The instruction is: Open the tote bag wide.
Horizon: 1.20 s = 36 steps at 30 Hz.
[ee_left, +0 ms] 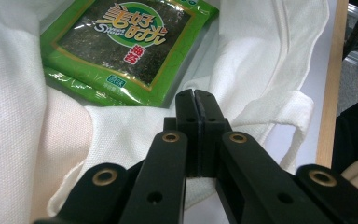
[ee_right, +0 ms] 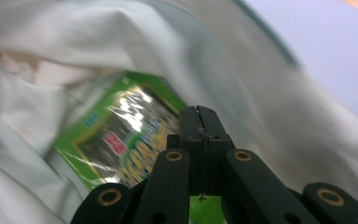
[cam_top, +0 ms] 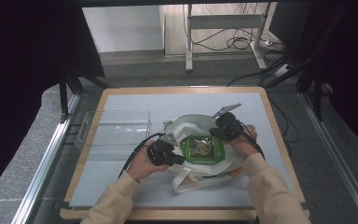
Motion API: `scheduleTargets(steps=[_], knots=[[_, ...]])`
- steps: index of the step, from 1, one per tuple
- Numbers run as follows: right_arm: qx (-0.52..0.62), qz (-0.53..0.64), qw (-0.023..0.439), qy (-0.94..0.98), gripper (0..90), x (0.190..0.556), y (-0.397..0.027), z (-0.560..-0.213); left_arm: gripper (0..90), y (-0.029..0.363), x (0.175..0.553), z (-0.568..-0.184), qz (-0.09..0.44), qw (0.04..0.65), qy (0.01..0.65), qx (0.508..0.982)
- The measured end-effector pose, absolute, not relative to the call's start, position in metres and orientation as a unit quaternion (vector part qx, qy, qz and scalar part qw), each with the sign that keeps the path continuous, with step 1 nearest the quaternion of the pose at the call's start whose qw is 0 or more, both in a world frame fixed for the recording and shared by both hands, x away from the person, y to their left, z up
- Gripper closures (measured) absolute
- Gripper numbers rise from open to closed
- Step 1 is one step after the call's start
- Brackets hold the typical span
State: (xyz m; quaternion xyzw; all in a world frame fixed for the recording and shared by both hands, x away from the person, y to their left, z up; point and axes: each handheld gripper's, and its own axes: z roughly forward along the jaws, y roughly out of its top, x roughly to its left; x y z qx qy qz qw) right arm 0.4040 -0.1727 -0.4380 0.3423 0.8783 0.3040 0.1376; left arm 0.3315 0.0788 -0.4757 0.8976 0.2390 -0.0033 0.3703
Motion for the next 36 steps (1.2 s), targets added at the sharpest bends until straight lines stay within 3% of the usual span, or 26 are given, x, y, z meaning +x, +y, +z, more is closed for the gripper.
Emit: scheduleTargets(steps=[7, 18, 36], knots=[[0.342, 0.281, 0.140, 0.886, 89.1, 0.389, -0.189, -0.434, 90.0, 0.080, 0.331, -0.475, -0.003, 0.372, 0.243, 0.896], [0.327, 0.208, 0.103, 0.916, 89.1, 0.357, -0.196, -0.449, 90.0, 0.081, 0.332, -0.476, 0.000, 0.369, 0.242, 0.897], [0.343, 0.222, 0.089, 0.908, 89.1, 0.335, -0.221, -0.465, 90.0, 0.081, 0.333, -0.478, -0.003, 0.368, 0.245, 0.897]])
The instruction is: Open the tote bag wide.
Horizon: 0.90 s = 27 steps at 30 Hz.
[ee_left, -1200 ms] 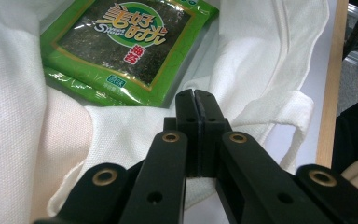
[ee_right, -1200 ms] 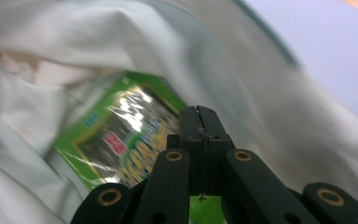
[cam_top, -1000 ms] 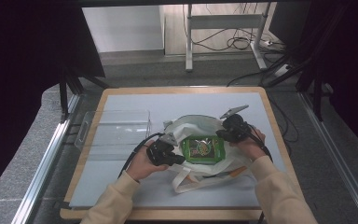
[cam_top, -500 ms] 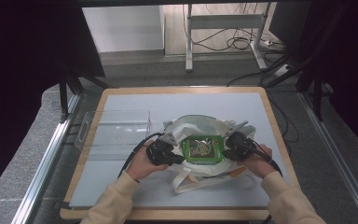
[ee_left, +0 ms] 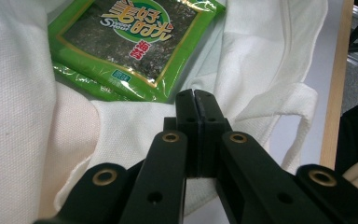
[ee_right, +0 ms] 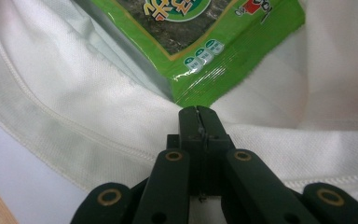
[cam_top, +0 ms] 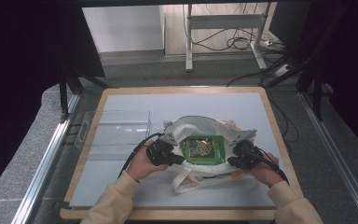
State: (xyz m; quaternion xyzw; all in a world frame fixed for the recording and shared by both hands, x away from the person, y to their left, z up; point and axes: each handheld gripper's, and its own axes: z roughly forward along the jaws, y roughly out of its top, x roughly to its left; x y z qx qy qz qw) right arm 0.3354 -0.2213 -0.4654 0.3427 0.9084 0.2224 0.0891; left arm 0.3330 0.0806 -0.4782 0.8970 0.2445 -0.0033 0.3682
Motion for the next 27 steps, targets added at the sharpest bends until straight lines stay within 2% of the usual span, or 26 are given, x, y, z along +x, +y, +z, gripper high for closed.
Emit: scheduleTargets(steps=[10, 18, 27], knots=[[0.340, 0.268, 0.112, 0.894, 89.1, 0.340, -0.208, -0.442, 90.0, 0.082, 0.332, -0.478, -0.002, 0.368, 0.247, 0.896], [0.337, 0.307, 0.106, 0.884, 89.1, 0.344, -0.193, -0.432, 90.0, 0.082, 0.331, -0.477, -0.005, 0.369, 0.250, 0.895], [0.349, 0.331, 0.095, 0.871, 89.0, 0.345, -0.194, -0.431, 90.0, 0.086, 0.328, -0.471, 0.000, 0.378, 0.257, 0.890]])
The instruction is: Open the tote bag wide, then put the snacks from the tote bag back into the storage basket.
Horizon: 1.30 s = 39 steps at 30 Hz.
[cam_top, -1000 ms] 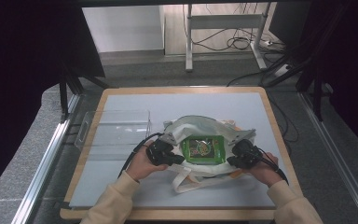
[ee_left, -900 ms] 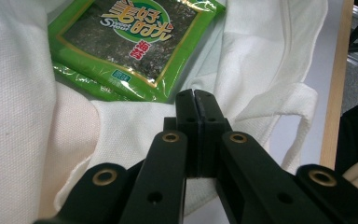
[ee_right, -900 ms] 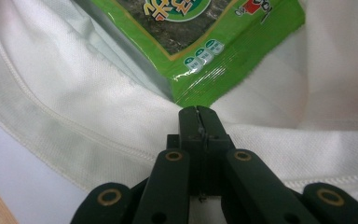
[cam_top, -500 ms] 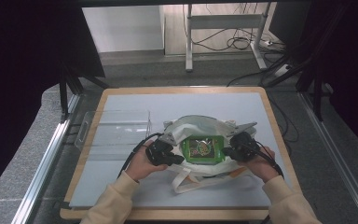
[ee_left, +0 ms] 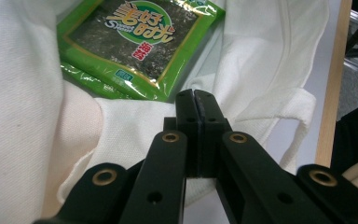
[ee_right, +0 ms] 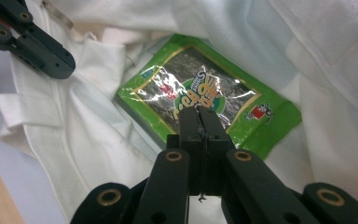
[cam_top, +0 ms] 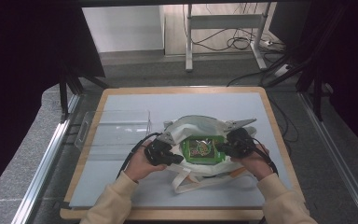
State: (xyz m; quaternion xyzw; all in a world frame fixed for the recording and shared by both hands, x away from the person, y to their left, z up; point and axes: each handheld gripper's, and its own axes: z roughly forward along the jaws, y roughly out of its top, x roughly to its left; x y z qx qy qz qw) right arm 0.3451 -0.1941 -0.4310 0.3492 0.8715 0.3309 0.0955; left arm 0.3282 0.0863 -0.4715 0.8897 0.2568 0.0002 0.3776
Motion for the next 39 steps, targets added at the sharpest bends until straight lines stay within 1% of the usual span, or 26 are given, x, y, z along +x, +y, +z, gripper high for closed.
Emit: scheduleTargets(steps=[1, 3, 6, 7, 8, 9, 11, 14, 16, 20, 23, 39], knots=[[0.353, 0.335, 0.092, 0.869, 88.8, 0.345, -0.194, -0.431, 89.9, 0.087, 0.327, -0.470, 0.001, 0.380, 0.257, 0.888], [0.359, 0.337, 0.083, 0.866, 84.3, 0.347, -0.194, -0.433, 89.3, 0.090, 0.326, -0.466, 0.005, 0.390, 0.261, 0.883], [0.367, 0.338, 0.073, 0.863, 78.8, 0.350, -0.192, -0.435, 80.9, 0.097, 0.325, -0.460, 0.014, 0.415, 0.264, 0.871], [0.375, 0.339, 0.066, 0.860, 74.8, 0.351, -0.190, -0.436, 77.2, 0.099, 0.324, -0.458, 0.012, 0.421, 0.269, 0.866], [0.381, 0.339, 0.064, 0.858, 67.0, 0.353, -0.188, -0.437, 71.6, 0.101, 0.324, -0.456, 0.014, 0.423, 0.269, 0.865], [0.386, 0.339, 0.064, 0.856, 60.9, 0.353, -0.186, -0.438, 67.6, 0.104, 0.324, -0.453, 0.020, 0.422, 0.268, 0.866], [0.414, 0.330, 0.073, 0.845, 48.3, 0.356, -0.180, -0.440, 56.8, 0.108, 0.323, -0.449, 0.026, 0.430, 0.272, 0.861], [0.452, 0.325, 0.070, 0.828, 38.8, 0.360, -0.176, -0.442, 46.3, 0.114, 0.323, -0.444, 0.030, 0.441, 0.276, 0.853], [0.470, 0.317, 0.072, 0.821, 34.3, 0.363, -0.174, -0.444, 42.3, 0.117, 0.323, -0.442, 0.033, 0.443, 0.275, 0.853], [0.490, 0.297, 0.068, 0.817, 29.1, 0.368, -0.166, -0.448, 38.7, 0.119, 0.324, -0.441, 0.033, 0.446, 0.275, 0.851], [0.497, 0.282, 0.069, 0.818, 27.2, 0.372, -0.160, -0.451, 37.2, 0.121, 0.325, -0.440, 0.035, 0.447, 0.275, 0.851], [0.547, 0.214, 0.070, 0.806, 25.0, 0.396, -0.155, -0.473, 36.2, 0.116, 0.324, -0.444, 0.032, 0.439, 0.267, 0.858]])
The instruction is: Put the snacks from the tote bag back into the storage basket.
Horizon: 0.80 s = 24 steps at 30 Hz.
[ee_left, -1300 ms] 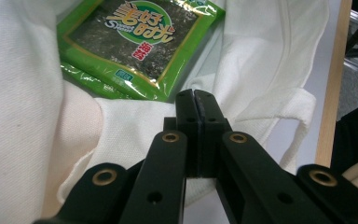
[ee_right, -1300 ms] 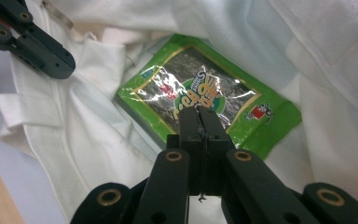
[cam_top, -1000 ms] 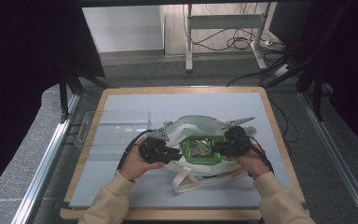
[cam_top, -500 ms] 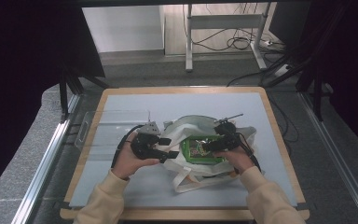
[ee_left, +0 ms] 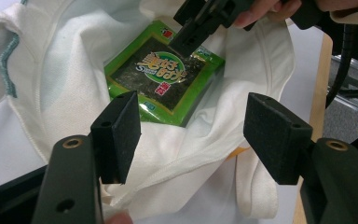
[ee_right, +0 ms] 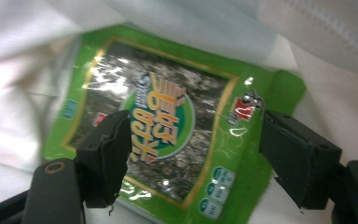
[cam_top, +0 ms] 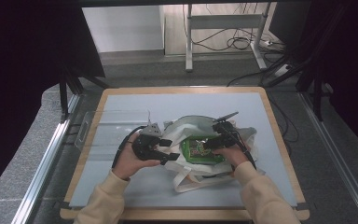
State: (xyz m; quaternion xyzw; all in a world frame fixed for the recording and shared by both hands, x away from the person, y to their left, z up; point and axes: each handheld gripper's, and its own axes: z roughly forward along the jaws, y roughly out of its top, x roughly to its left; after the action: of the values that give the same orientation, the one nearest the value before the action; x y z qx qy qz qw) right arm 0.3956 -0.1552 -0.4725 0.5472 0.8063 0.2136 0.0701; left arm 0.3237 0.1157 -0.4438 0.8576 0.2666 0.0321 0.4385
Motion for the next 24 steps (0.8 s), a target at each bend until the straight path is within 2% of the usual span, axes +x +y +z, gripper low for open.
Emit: scheduleTargets(steps=[9, 18, 24], knots=[[0.568, 0.172, 0.073, 0.801, 20.8, 0.407, -0.154, -0.486, 36.1, 0.116, 0.324, -0.444, 0.031, 0.440, 0.267, 0.857], [0.580, 0.154, 0.050, 0.799, 16.7, 0.410, -0.158, -0.496, 36.2, 0.116, 0.324, -0.444, 0.031, 0.435, 0.261, 0.861], [0.582, 0.160, 0.036, 0.797, 21.9, 0.412, -0.160, -0.497, 36.1, 0.114, 0.323, -0.445, 0.030, 0.437, 0.263, 0.860]])
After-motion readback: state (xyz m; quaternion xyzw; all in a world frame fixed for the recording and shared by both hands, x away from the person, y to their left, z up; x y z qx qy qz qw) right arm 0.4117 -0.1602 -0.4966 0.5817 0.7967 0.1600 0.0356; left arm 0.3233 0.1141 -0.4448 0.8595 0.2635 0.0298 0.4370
